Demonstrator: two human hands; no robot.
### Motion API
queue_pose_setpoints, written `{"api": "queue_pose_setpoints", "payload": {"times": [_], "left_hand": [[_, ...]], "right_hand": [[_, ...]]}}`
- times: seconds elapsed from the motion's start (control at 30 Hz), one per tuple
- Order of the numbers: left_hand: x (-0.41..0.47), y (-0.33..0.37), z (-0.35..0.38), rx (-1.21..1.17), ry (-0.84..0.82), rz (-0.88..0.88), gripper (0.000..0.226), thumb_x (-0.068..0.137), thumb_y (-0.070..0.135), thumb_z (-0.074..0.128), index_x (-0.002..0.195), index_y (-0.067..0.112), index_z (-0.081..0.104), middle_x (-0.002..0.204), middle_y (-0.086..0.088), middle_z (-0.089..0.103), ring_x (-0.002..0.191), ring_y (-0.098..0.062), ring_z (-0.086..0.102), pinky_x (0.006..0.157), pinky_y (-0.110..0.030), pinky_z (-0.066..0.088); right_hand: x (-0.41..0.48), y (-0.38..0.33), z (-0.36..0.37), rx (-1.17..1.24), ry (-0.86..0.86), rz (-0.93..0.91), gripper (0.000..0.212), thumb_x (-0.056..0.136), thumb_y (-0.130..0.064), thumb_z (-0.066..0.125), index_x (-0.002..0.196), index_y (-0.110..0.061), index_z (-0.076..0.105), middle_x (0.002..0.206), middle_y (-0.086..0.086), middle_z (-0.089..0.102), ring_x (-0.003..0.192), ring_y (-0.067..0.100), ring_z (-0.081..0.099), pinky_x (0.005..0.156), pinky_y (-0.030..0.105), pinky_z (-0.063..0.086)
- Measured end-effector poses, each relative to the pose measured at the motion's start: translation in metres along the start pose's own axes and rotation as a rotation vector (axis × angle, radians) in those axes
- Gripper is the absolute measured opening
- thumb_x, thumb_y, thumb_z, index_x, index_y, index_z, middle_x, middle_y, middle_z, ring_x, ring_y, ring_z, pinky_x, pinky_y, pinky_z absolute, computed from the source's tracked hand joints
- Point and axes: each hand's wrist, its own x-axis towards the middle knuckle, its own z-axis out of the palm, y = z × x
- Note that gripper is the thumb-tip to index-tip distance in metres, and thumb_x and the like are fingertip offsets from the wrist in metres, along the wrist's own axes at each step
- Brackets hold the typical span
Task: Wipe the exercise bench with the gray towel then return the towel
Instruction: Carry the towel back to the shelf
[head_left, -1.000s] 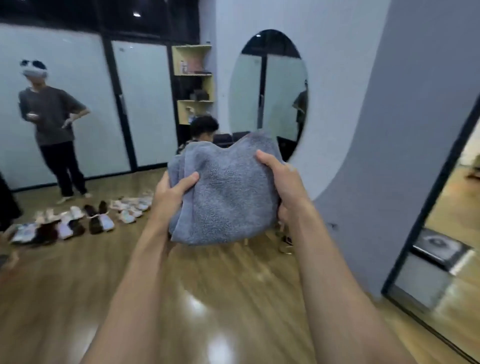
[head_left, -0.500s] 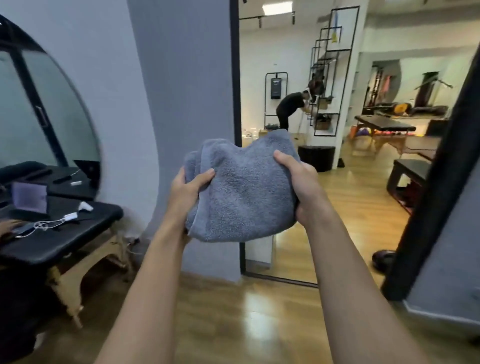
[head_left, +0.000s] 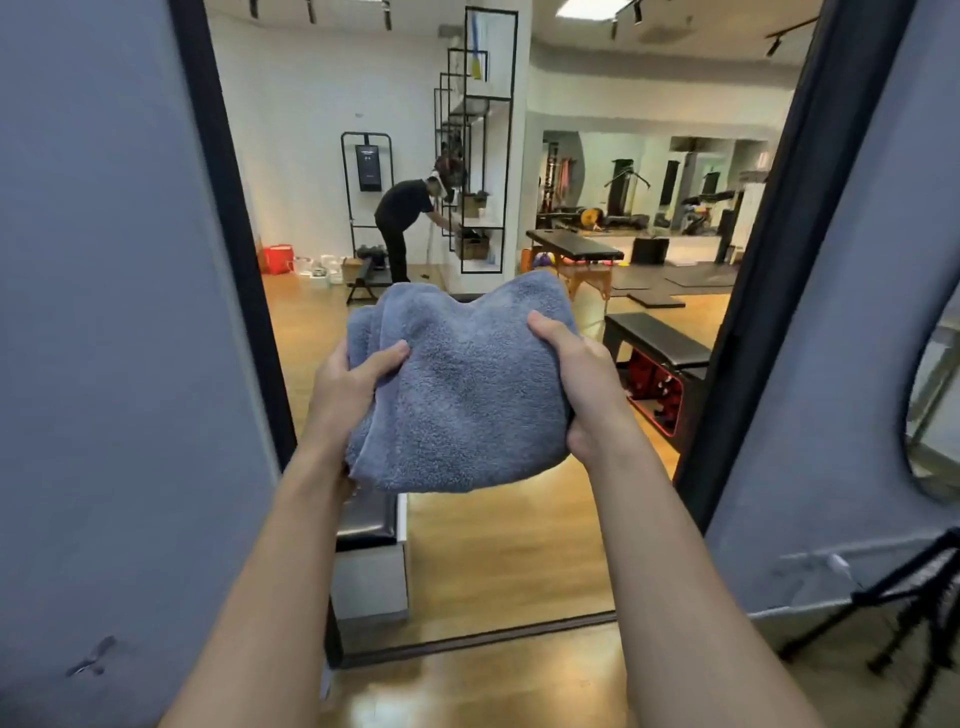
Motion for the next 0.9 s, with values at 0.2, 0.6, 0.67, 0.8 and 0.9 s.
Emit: {"api": "queue_pose_setpoints", "payload": {"times": [0.2, 0.6, 0.67, 0.8, 0.9], "left_hand": [[0.168, -0.059, 0.045, 0.016, -0.073, 0.033, 0.022, 0.081, 0.014, 0.072, 0.100, 0.018, 0.062, 0.089, -0.001, 0.069, 0.074, -0.013, 0.066, 0.067, -0.026, 0.055], [0.524, -0.186, 0.140, 0.007, 0.072, -0.027, 0.024, 0.086, 0.011, 0.066, 0.109, 0.010, 0.062, 0.088, -0.005, 0.070, 0.069, -0.014, 0.069, 0.055, -0.021, 0.053], [0.585, -0.203, 0.145, 0.013, 0.090, -0.025, 0.032, 0.079, 0.017, 0.073, 0.110, 0.013, 0.064, 0.092, -0.006, 0.072, 0.078, -0.022, 0.069, 0.063, -0.027, 0.053], [0.715, -0.254, 0.150, 0.018, 0.118, -0.020, 0.027, 0.082, 0.017, 0.071, 0.109, 0.016, 0.065, 0.092, -0.005, 0.073, 0.080, -0.024, 0.068, 0.064, -0.029, 0.053], [0.823, -0.293, 0.153, 0.009, 0.109, -0.004, 0.024, 0.085, 0.015, 0.068, 0.109, 0.015, 0.065, 0.093, -0.005, 0.073, 0.082, -0.025, 0.069, 0.066, -0.032, 0.052]], "right_hand": [[0.174, 0.016, -0.010, 0.005, 0.034, -0.013, 0.027, 0.088, -0.033, 0.071, 0.104, -0.011, 0.070, 0.095, 0.006, 0.078, 0.087, 0.025, 0.074, 0.075, 0.036, 0.058], [0.587, 0.059, -0.013, -0.003, -0.042, 0.023, 0.023, 0.087, -0.032, 0.072, 0.098, -0.012, 0.071, 0.092, 0.006, 0.078, 0.086, 0.026, 0.075, 0.076, 0.038, 0.058], [0.655, 0.069, -0.004, -0.005, -0.074, 0.027, 0.026, 0.087, -0.033, 0.072, 0.101, -0.011, 0.071, 0.094, 0.007, 0.078, 0.088, 0.027, 0.075, 0.077, 0.039, 0.058], [0.794, 0.101, 0.016, -0.004, -0.101, 0.027, 0.029, 0.087, -0.033, 0.072, 0.104, -0.010, 0.071, 0.095, 0.007, 0.078, 0.090, 0.027, 0.074, 0.082, 0.042, 0.059], [0.907, 0.126, 0.036, -0.010, -0.091, 0.034, 0.028, 0.087, -0.032, 0.073, 0.103, -0.009, 0.071, 0.096, 0.008, 0.077, 0.091, 0.028, 0.074, 0.088, 0.046, 0.058]]}}
